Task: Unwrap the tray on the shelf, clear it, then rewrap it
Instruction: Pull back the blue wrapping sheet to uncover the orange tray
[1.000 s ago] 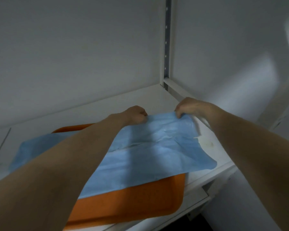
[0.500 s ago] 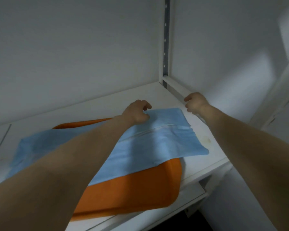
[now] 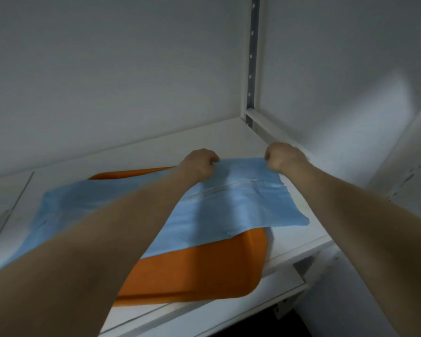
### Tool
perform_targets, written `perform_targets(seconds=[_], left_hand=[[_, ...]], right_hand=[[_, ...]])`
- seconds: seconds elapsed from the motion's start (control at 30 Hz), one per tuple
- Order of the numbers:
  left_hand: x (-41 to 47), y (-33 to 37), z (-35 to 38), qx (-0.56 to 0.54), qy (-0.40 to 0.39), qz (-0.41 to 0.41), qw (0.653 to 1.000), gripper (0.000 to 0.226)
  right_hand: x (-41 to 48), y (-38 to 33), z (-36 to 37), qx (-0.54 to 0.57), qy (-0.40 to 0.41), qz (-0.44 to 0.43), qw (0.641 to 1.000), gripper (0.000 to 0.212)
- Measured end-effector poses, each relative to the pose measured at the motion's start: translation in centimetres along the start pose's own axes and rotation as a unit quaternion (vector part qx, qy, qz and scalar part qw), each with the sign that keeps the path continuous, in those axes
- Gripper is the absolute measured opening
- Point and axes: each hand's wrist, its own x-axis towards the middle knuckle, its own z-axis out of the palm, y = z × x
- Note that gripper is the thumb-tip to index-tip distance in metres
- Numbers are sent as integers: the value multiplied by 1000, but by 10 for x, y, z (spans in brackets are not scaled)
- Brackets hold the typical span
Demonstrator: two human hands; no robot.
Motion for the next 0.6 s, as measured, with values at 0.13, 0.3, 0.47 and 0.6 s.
perform_targets(seconds=[0.13, 0.3, 0.47, 0.6], left_hand=[[-5, -35, -8, 49, -10, -98, 994, 41], [-9, -51, -11, 95, -35, -114, 988, 47], [-8, -54, -15, 95, -5, -98, 991, 32], [-11, -54, -22, 56, 17, -97, 994, 19]], right_hand=[[9, -21, 0, 13, -14, -73, 997, 46], [19, -32, -1, -2, -71, -78, 994, 47], [22, -32, -5, 4, -49, -70, 996, 36], [16, -33, -15, 31, 16, -47, 998, 31]])
